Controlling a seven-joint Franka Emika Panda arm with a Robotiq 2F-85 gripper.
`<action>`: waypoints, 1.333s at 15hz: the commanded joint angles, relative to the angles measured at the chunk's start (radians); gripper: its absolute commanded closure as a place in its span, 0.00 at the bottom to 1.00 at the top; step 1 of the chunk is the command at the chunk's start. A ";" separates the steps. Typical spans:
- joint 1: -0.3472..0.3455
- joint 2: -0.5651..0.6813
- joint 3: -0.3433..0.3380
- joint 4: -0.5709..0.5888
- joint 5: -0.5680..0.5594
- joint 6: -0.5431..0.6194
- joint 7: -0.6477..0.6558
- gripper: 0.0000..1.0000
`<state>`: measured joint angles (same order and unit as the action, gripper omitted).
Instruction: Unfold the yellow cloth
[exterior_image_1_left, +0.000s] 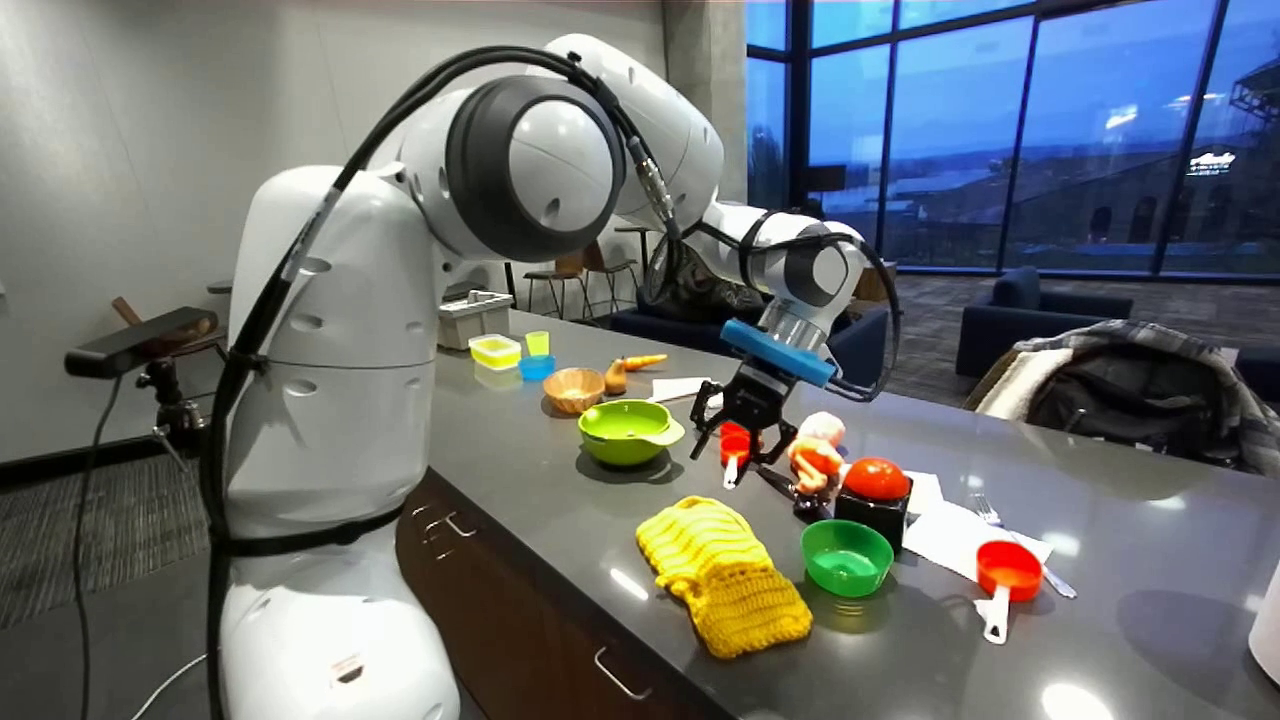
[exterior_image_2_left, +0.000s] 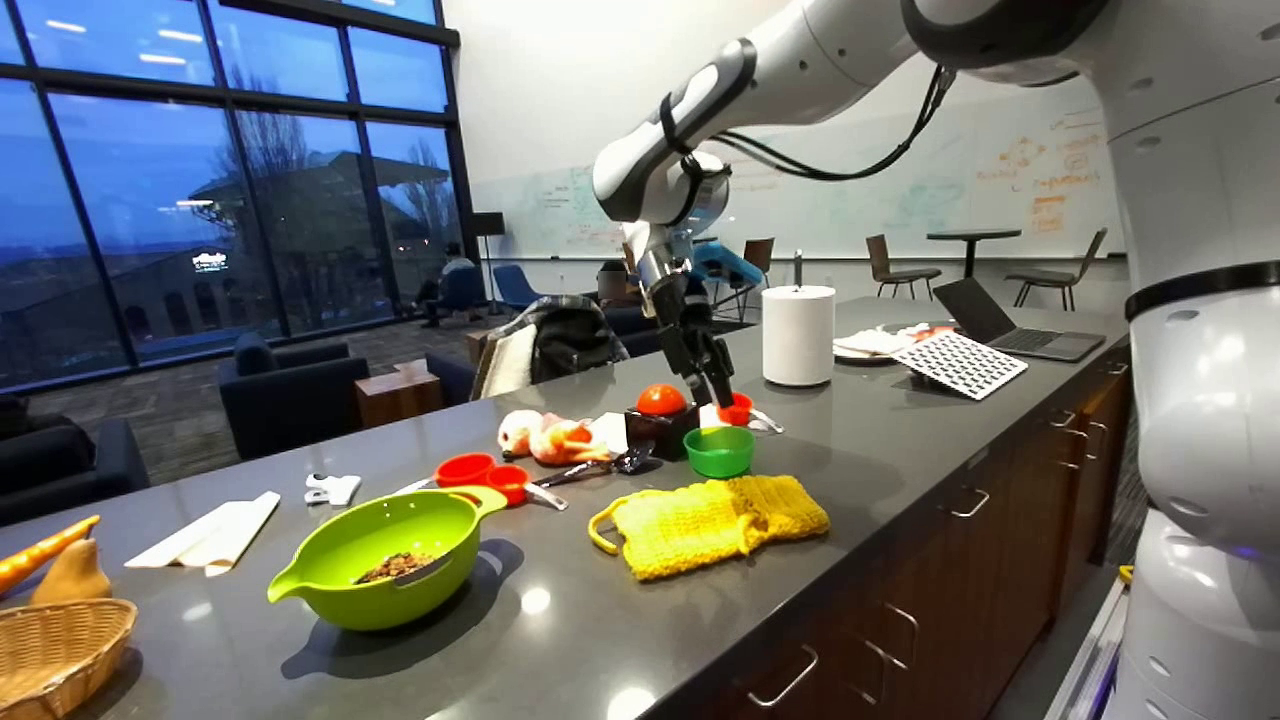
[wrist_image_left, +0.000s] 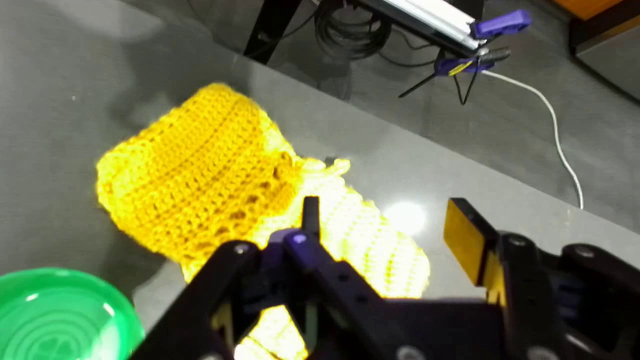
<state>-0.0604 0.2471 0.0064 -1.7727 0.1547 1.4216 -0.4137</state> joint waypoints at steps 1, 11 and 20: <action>0.031 -0.150 0.022 -0.116 -0.019 0.159 0.010 0.02; 0.092 -0.276 0.038 -0.409 -0.058 0.669 0.094 0.00; 0.086 -0.208 0.029 -0.491 -0.076 0.686 0.114 0.32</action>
<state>0.0243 0.0306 0.0371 -2.2510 0.1074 2.1015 -0.3197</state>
